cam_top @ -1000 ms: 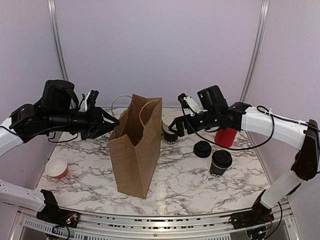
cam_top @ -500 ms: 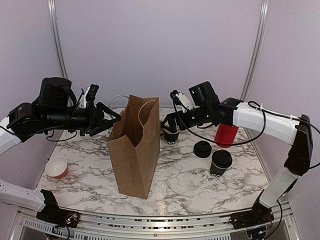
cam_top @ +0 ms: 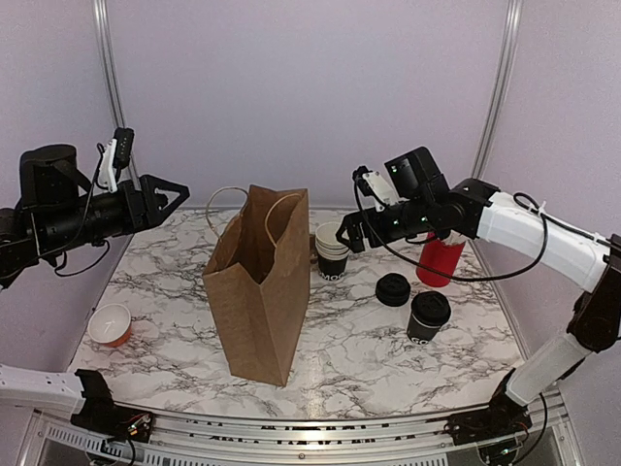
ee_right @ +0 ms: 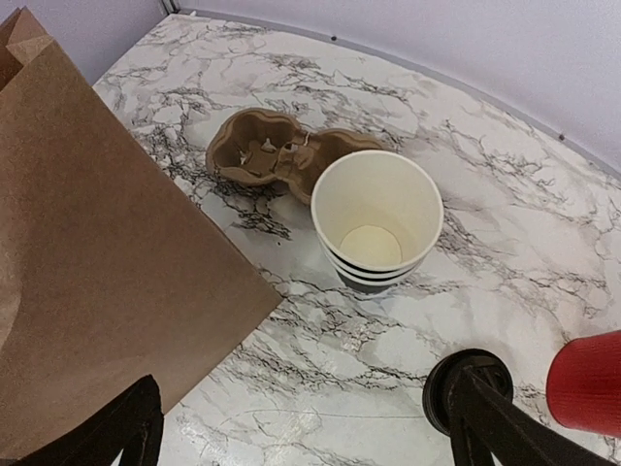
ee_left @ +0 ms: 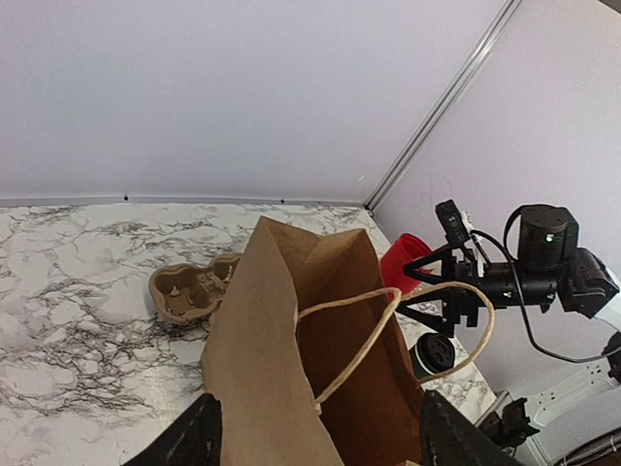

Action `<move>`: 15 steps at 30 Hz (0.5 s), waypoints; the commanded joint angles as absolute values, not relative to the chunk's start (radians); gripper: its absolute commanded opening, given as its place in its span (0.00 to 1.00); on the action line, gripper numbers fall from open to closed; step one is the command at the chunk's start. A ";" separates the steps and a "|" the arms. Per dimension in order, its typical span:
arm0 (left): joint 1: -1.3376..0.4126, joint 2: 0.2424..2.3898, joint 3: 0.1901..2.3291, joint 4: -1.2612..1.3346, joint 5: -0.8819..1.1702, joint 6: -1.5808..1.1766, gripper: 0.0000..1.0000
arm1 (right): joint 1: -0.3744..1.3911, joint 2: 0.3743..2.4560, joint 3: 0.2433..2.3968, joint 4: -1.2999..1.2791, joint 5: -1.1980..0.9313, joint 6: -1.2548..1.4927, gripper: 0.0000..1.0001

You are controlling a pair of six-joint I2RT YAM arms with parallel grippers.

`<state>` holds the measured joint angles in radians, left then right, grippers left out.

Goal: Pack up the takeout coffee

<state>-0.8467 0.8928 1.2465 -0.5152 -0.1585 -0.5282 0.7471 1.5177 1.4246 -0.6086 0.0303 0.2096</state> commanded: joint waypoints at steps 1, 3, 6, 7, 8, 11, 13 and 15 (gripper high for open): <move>-0.778 0.905 1.253 -0.492 -0.280 -0.458 0.70 | 0.753 1.453 1.449 -0.732 0.111 0.234 1.00; -0.700 0.931 1.248 -0.492 -0.227 -0.475 0.71 | 0.752 1.432 1.439 -0.775 0.141 0.249 1.00; -0.536 0.977 1.223 -0.472 -0.076 -0.514 0.71 | 0.750 1.401 1.411 -0.842 0.166 0.272 1.00; -0.490 0.997 1.215 -0.465 -0.035 -0.524 0.71 | 0.749 1.391 1.398 -0.863 0.174 0.281 1.00; -0.462 1.015 1.208 -0.455 -0.002 -0.533 0.72 | 0.747 1.381 1.386 -0.886 0.179 0.287 1.00; -0.400 1.066 1.182 -0.417 0.085 -0.558 0.72 | 0.738 1.343 1.344 -0.940 0.185 0.311 1.00; -0.365 1.091 1.156 -0.370 0.143 -0.574 0.73 | 0.729 1.317 1.316 -0.973 0.188 0.320 1.00; -0.339 1.115 1.141 -0.336 0.186 -0.586 0.73 | 0.710 1.290 1.281 -1.001 0.185 0.326 1.00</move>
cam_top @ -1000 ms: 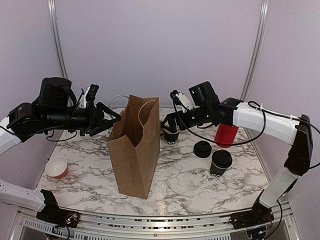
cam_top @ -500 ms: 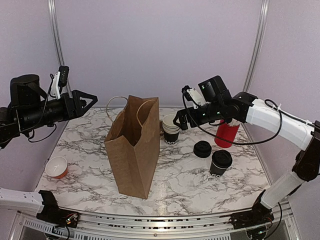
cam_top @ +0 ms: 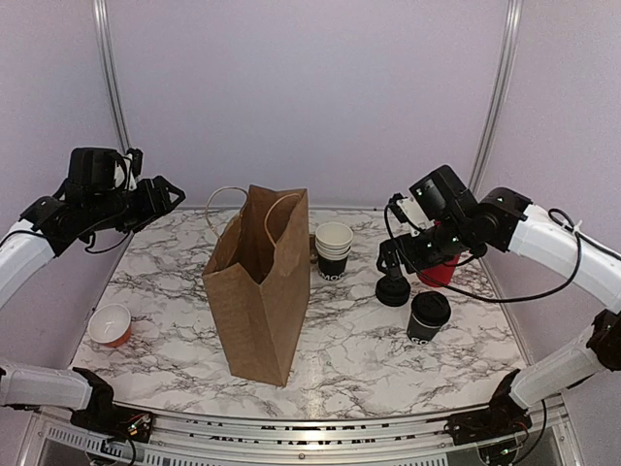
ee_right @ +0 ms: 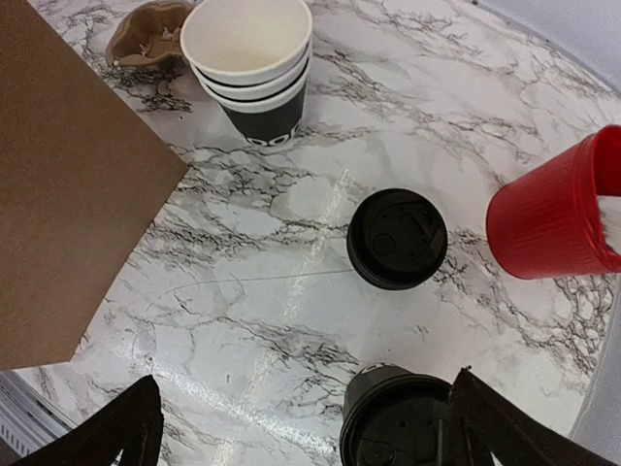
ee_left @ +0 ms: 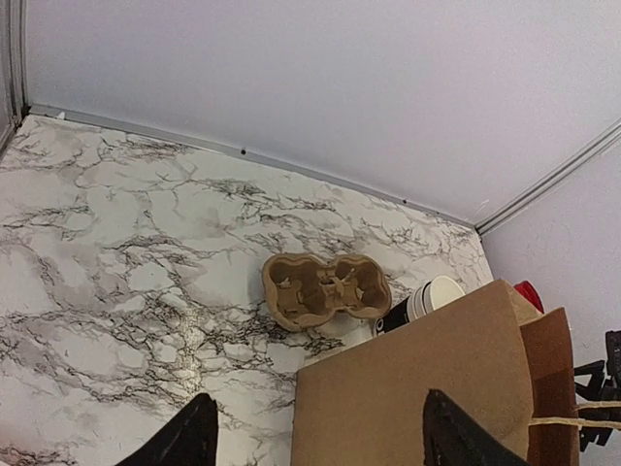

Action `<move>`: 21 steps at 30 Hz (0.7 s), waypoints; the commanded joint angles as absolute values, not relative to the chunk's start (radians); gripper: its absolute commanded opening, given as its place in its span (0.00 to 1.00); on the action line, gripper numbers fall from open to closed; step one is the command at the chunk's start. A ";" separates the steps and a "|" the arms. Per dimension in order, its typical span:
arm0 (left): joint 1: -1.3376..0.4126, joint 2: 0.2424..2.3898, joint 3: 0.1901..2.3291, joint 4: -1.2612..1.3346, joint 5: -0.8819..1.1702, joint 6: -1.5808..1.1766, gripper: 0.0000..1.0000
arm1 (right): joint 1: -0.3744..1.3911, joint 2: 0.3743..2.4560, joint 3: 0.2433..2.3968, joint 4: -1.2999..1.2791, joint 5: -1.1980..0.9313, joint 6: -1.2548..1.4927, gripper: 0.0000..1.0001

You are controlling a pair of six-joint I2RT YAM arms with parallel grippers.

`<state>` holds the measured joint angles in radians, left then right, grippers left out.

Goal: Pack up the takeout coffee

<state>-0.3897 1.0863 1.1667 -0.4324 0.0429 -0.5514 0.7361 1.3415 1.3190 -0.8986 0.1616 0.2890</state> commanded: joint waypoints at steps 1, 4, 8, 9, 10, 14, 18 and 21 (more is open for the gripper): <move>-0.330 1.126 1.139 -0.327 0.200 -0.588 0.73 | 0.697 1.277 1.259 -1.013 0.183 0.330 1.00; -0.315 1.150 1.138 -0.315 0.225 -0.587 0.73 | 0.656 1.235 1.197 -1.036 0.161 0.336 1.00; -0.304 1.155 1.129 -0.313 0.234 -0.584 0.73 | 0.627 1.191 1.134 -1.061 0.147 0.338 1.00; -0.305 1.155 1.124 -0.313 0.239 -0.584 0.73 | 0.622 1.181 1.117 -1.061 0.139 0.334 1.00; -0.303 1.156 1.121 -0.312 0.244 -0.585 0.73 | 0.619 1.174 1.100 -1.061 0.133 0.332 1.00; -0.302 1.154 1.109 -0.311 0.255 -0.588 0.73 | 0.616 1.172 1.053 -1.060 0.115 0.325 0.99; -0.301 1.147 1.102 -0.310 0.265 -0.588 0.73 | 0.612 1.173 1.041 -1.053 0.127 0.321 0.96; -0.301 1.139 1.097 -0.310 0.273 -0.584 0.73 | 0.602 1.180 1.042 -1.052 0.150 0.317 0.95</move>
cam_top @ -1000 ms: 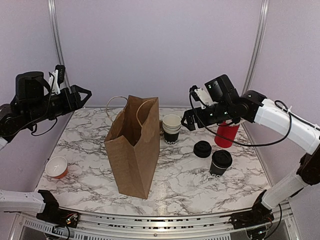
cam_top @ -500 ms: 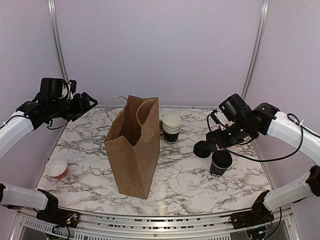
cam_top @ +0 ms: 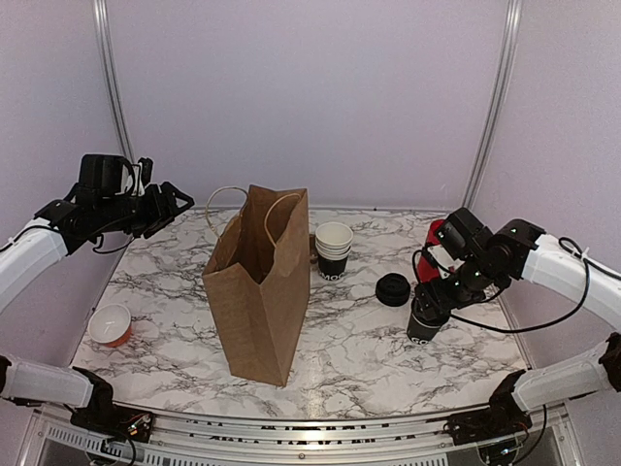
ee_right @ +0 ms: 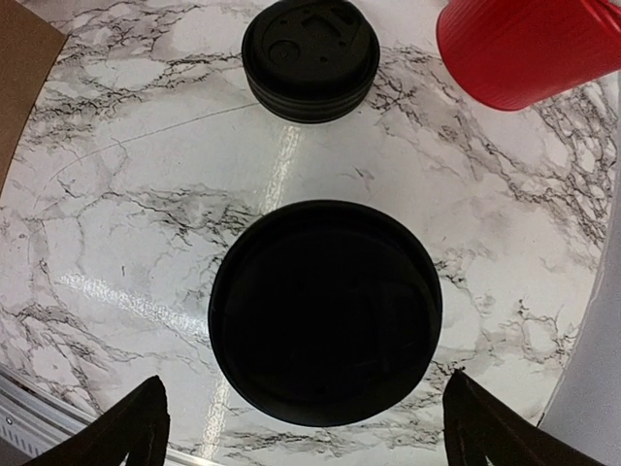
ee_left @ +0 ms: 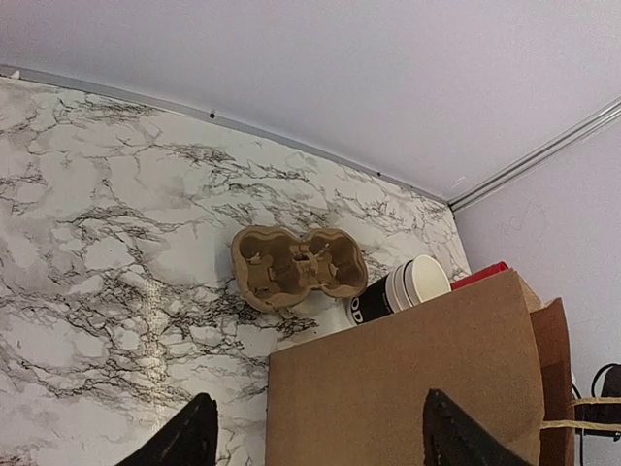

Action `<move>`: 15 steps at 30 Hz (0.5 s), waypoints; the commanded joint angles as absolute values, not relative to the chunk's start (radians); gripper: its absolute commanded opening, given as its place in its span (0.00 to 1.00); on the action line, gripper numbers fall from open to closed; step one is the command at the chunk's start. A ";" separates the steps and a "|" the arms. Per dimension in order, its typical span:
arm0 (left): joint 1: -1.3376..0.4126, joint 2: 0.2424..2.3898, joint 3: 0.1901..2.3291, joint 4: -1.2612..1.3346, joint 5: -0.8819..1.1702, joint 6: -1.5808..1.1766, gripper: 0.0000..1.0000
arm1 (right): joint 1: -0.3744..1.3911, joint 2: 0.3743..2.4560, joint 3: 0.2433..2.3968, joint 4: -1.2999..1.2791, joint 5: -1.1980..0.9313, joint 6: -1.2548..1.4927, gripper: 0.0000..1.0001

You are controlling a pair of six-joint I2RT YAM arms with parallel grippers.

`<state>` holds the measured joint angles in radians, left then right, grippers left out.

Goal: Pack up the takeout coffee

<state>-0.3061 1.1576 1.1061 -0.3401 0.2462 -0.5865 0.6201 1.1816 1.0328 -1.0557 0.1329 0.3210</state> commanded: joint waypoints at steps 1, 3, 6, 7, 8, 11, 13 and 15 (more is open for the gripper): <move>-0.301 1.135 1.095 -0.311 0.273 -0.582 0.73 | 0.601 1.184 1.043 -1.049 0.153 0.313 0.94; -0.300 1.130 1.090 -0.310 0.275 -0.582 0.73 | 0.600 1.199 1.042 -1.044 0.154 0.305 0.93; -0.298 1.126 1.086 -0.310 0.284 -0.580 0.73 | 0.596 1.217 1.047 -1.034 0.159 0.290 0.92; -0.298 1.125 1.085 -0.311 0.284 -0.580 0.73 | 0.593 1.222 1.049 -1.031 0.158 0.285 0.91; -0.297 1.124 1.083 -0.312 0.284 -0.580 0.73 | 0.590 1.226 1.050 -1.028 0.157 0.281 0.91; -0.296 1.117 1.077 -0.312 0.285 -0.580 0.73 | 0.572 1.236 1.051 -1.021 0.158 0.271 0.91; -0.294 1.112 1.074 -0.311 0.285 -0.581 0.73 | 0.559 1.238 1.047 -1.013 0.147 0.266 0.90; -0.293 1.109 1.071 -0.312 0.287 -0.582 0.73 | 0.553 1.242 1.041 -1.007 0.146 0.261 0.89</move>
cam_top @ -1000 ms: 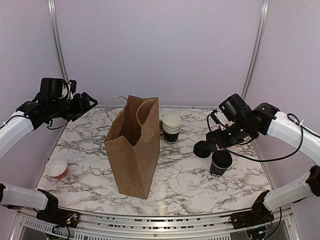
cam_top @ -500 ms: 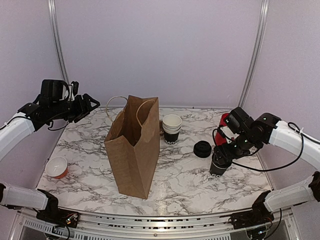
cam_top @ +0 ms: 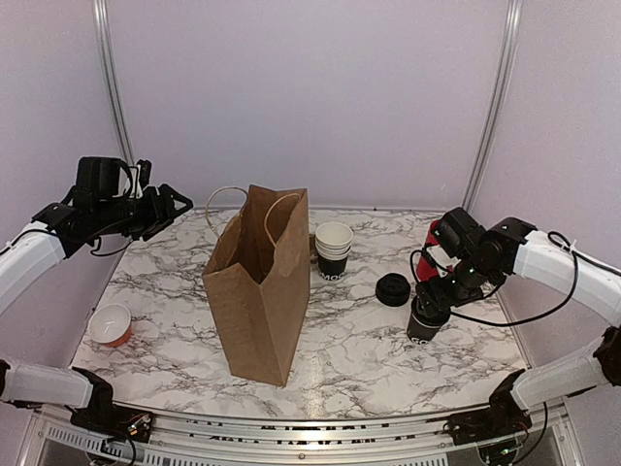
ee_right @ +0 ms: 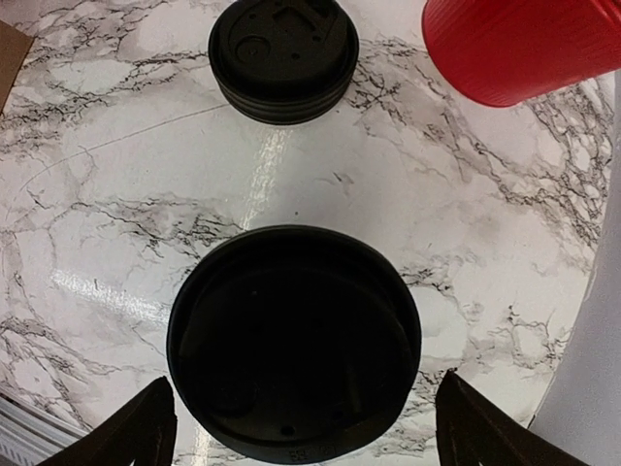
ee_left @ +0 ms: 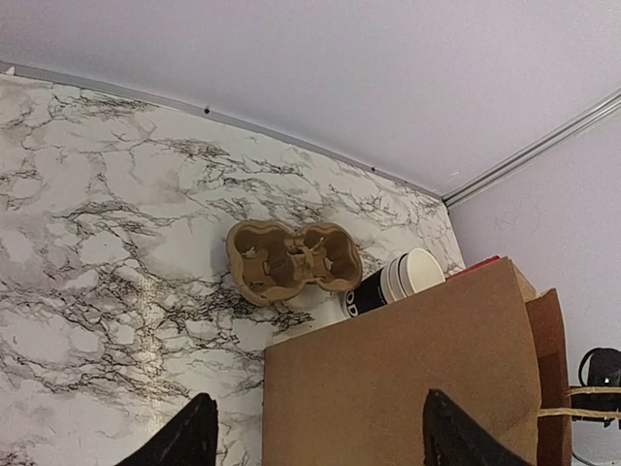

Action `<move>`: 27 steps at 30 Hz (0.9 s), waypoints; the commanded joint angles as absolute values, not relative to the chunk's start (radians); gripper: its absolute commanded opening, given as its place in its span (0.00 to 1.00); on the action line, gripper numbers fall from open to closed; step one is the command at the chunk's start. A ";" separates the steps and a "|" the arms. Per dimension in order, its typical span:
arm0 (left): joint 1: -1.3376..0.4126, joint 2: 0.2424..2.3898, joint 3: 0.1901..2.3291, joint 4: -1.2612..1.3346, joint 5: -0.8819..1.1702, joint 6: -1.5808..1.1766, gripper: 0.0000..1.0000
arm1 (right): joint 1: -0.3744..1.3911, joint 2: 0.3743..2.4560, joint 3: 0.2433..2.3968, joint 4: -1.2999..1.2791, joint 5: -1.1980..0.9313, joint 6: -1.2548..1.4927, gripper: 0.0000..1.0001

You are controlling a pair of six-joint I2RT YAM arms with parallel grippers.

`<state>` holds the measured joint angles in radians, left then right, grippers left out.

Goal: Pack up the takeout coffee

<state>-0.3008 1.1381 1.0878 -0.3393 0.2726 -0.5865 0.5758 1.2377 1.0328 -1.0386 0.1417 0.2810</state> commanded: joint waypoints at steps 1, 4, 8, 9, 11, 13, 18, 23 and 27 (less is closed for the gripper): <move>-0.291 1.107 1.070 -0.312 0.288 -0.581 0.73 | 0.552 1.244 1.041 -1.006 0.142 0.262 0.89; -0.290 1.106 1.069 -0.312 0.290 -0.581 0.73 | 0.551 1.251 1.039 -1.001 0.133 0.257 0.87; -0.287 1.103 1.068 -0.311 0.293 -0.582 0.73 | 0.552 1.259 1.037 -0.996 0.118 0.254 0.85; -0.286 1.103 1.068 -0.312 0.293 -0.581 0.73 | 0.551 1.260 1.035 -0.996 0.118 0.253 0.84; -0.284 1.103 1.066 -0.313 0.293 -0.583 0.73 | 0.551 1.264 1.033 -0.992 0.113 0.252 0.80; -0.285 1.101 1.065 -0.312 0.294 -0.584 0.73 | 0.551 1.265 1.025 -0.986 0.110 0.253 0.77; -0.280 1.095 1.063 -0.317 0.297 -0.581 0.73 | 0.551 1.278 1.019 -0.980 0.101 0.254 0.77; -0.279 1.098 1.065 -0.316 0.301 -0.582 0.72 | 0.551 1.288 1.015 -0.977 0.087 0.253 0.76; -0.277 1.100 1.066 -0.317 0.302 -0.580 0.73 | 0.551 1.289 1.033 -0.989 0.090 0.256 0.71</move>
